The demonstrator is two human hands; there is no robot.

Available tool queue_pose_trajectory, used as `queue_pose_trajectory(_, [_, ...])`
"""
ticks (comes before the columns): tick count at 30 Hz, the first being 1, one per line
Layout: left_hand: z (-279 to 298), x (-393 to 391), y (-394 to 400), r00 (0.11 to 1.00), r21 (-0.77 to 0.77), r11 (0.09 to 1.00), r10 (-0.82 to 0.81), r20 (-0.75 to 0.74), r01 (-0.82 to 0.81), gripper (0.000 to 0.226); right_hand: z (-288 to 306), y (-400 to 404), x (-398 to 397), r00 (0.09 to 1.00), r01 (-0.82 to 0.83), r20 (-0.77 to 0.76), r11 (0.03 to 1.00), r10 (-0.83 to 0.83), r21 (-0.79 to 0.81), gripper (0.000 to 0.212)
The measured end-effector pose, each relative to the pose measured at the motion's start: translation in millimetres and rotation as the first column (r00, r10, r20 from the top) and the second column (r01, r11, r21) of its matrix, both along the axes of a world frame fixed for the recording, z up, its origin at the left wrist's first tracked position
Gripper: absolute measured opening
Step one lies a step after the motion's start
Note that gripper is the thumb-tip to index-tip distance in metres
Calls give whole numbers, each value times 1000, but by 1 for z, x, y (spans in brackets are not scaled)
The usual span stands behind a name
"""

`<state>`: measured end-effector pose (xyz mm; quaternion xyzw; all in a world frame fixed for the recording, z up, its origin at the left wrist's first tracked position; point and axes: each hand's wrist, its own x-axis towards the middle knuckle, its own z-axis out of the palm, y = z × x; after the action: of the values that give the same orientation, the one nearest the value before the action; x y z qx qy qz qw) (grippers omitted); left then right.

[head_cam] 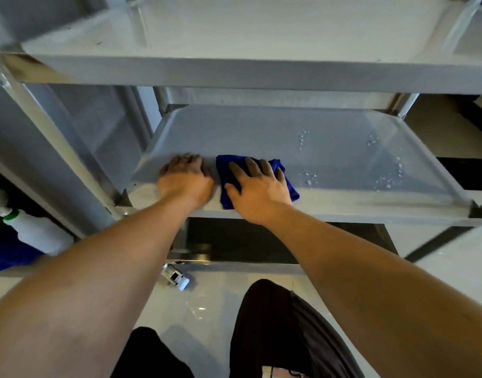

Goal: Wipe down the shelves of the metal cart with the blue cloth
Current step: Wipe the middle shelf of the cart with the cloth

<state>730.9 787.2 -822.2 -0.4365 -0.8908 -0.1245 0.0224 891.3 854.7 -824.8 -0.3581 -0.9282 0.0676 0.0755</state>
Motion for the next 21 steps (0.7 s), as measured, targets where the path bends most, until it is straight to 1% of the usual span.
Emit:
queue_pose_trajectory(2, [4, 2, -2, 999, -34, 999, -7, -36, 6, 29, -1, -3, 17, 1000, 11, -13, 1000, -11, -9, 55])
queue_pose_trajectory(4, [7, 3, -4, 998, -55, 998, -11, -63, 7, 29, -3, -6, 35, 999, 36, -34, 999, -36, -13, 54])
queue_pose_trajectory(6, [10, 6, -4, 995, -93, 996, 0, -96, -8, 36, -6, -8, 53, 997, 59, -46, 998, -59, -4, 54])
queue_pose_trajectory(8, [13, 11, 0, 986, -129, 992, -3, -164, -18, 43, -7, -9, 70, 995, 81, -52, 997, -80, 9, 54])
queue_pose_trajectory(11, [14, 20, 5, 969, -110, 993, -77, -233, 52, 44, -4, -2, 92, 992, 123, -38, 992, -122, 20, 56])
queue_pose_trajectory(13, [14, 31, 11, 972, -68, 992, -119, -201, 108, 49, -2, 7, 103, 986, 165, -27, 986, -165, 26, 56])
queue_pose_trajectory(15, [12, 48, 23, 981, -42, 988, -155, -118, 151, 53, -1, 14, 109, 980, 200, -17, 979, -200, 36, 56])
queue_pose_trajectory(18, [6, 78, 48, 972, -75, 971, -232, -38, 228, 55, -1, 24, 108, 977, 215, -1, 976, -215, 36, 55])
queue_pose_trajectory(21, [0, 98, 68, 962, -120, 955, -267, 54, 272, 58, -2, 35, 101, 971, 238, 25, 971, -239, 29, 55])
